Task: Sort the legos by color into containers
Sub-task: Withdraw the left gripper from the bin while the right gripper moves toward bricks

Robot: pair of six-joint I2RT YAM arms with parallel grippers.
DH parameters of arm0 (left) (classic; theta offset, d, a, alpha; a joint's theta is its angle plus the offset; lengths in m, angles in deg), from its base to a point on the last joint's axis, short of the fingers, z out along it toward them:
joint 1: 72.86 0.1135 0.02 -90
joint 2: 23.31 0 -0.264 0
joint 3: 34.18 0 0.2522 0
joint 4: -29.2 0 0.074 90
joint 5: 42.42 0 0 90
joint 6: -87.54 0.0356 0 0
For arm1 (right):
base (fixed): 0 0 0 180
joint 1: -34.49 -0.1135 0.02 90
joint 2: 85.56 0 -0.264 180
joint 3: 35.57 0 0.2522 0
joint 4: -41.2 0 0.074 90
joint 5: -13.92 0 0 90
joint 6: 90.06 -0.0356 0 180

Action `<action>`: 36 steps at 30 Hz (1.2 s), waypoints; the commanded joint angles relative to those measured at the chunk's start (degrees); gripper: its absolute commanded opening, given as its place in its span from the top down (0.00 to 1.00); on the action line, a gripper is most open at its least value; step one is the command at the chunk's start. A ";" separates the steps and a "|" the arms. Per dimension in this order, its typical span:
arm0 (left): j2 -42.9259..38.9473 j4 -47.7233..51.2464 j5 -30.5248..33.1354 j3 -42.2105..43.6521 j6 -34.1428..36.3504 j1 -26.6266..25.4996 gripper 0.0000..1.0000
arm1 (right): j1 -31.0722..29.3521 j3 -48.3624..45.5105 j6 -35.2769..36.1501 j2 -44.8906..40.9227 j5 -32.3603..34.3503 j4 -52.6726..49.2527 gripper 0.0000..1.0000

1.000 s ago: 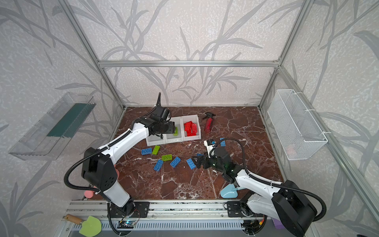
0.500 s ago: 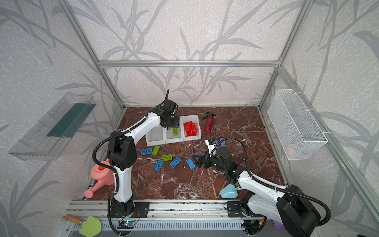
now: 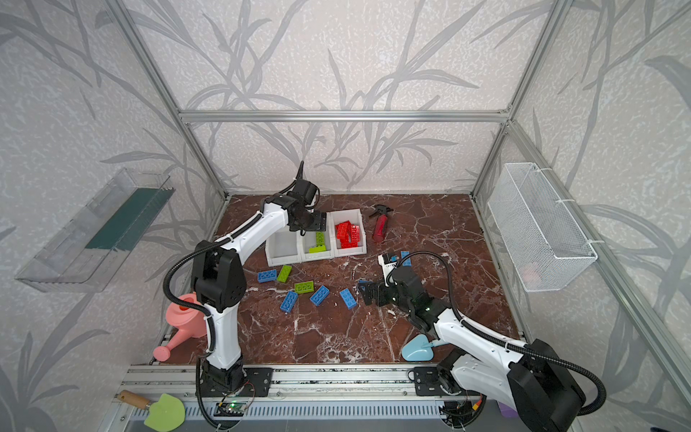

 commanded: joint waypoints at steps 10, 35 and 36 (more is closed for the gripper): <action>-35.96 0.40 -4.49 20.35 -0.28 0.03 0.14 | 2.41 10.63 -9.59 -2.69 20.70 -29.89 0.04; -76.94 -1.13 -4.89 53.74 0.22 -0.03 0.13 | 3.52 23.52 -23.98 25.93 19.70 -36.81 0.23; -77.65 -1.52 -4.91 54.31 0.18 -0.04 0.13 | 3.47 24.22 -24.16 27.11 19.89 -36.86 0.23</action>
